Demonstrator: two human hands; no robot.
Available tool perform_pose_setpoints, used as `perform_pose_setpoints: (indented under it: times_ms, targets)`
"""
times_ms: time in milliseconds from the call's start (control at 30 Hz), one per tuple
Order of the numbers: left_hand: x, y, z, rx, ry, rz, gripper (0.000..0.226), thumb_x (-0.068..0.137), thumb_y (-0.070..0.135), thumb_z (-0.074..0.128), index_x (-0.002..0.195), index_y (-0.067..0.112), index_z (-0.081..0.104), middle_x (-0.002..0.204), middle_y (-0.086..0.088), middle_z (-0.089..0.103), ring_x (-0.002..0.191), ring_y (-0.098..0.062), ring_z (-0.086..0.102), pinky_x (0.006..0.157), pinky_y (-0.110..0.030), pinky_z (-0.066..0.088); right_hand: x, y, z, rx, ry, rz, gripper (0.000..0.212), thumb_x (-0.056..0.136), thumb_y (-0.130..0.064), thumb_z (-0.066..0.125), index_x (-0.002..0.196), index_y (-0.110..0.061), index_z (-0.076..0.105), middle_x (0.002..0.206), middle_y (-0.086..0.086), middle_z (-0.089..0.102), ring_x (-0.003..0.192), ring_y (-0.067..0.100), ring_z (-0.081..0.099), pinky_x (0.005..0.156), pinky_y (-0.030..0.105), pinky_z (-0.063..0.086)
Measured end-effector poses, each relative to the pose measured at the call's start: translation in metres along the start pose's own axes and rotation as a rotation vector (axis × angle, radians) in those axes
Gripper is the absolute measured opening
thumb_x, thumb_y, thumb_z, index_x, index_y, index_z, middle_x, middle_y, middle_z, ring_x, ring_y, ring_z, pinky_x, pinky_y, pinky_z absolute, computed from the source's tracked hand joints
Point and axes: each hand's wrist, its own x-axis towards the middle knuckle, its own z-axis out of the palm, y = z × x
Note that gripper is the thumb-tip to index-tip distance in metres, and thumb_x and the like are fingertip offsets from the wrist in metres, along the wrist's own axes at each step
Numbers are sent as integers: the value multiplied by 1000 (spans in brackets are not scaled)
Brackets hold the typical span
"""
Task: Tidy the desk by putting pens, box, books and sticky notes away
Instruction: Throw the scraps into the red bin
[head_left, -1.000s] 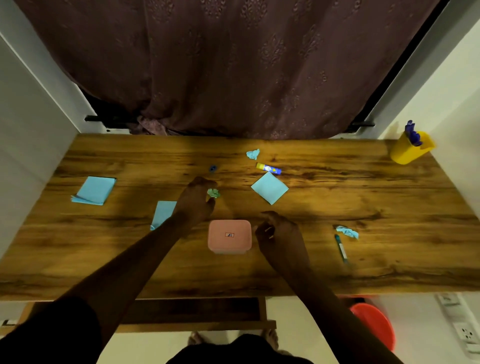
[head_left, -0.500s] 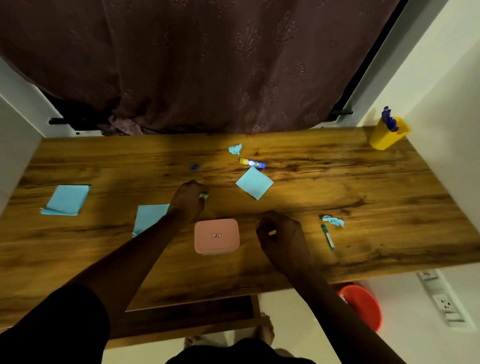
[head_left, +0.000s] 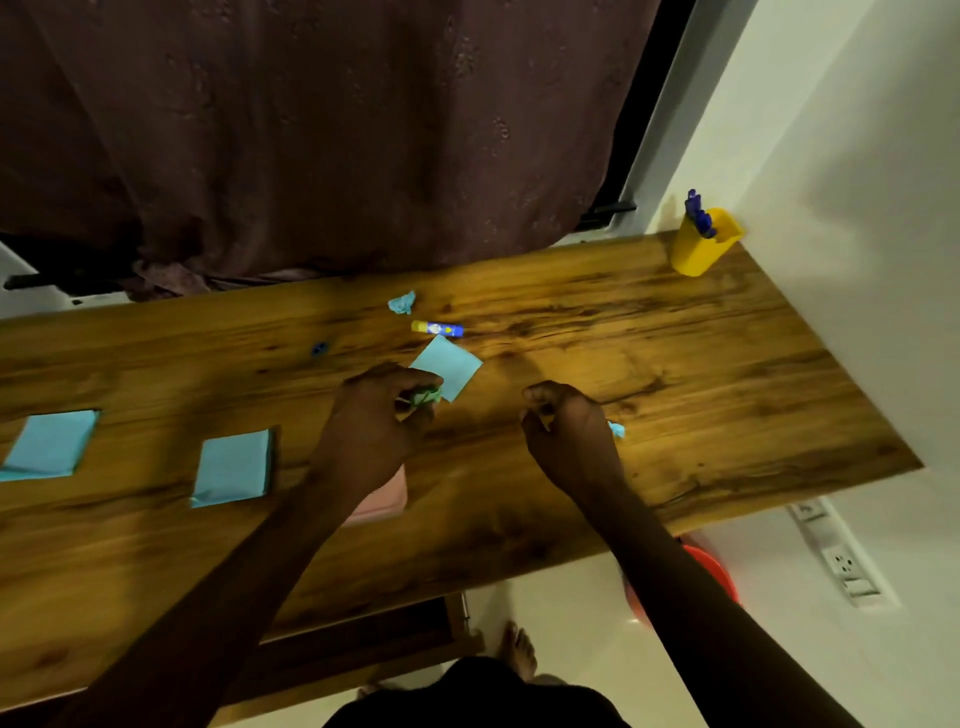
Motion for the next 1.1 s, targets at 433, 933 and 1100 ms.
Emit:
perform_pose_setpoints:
  times_ms: [433,933,1100]
  targets:
    - [-50,68,80,-147,-73,-116,30,86,22,79,105,45,72,109,19,73,96,1,69,89,-32,60,38,110,-40,-432,-412,-16,35,90,-22,65,125,-19,68,130,7,65,121,32,59,100,41,49]
    - [-37,72,94,-134,-128,-124,26,86,23,80,108,35,75,106,19,72,93,-1,70,86,-32,61,19,117,-61,-1,-78,54,14,90,-9,69,99,-17,77,91,-1,77,84,16,73,75,31,59]
    - [-35,79,107,-193,-209,-41,25,84,12,80,103,28,77,103,16,73,93,-3,69,81,-32,61,-27,109,-84,496,5,385,29,92,5,63,104,-17,79,92,8,75,76,26,76,77,47,64]
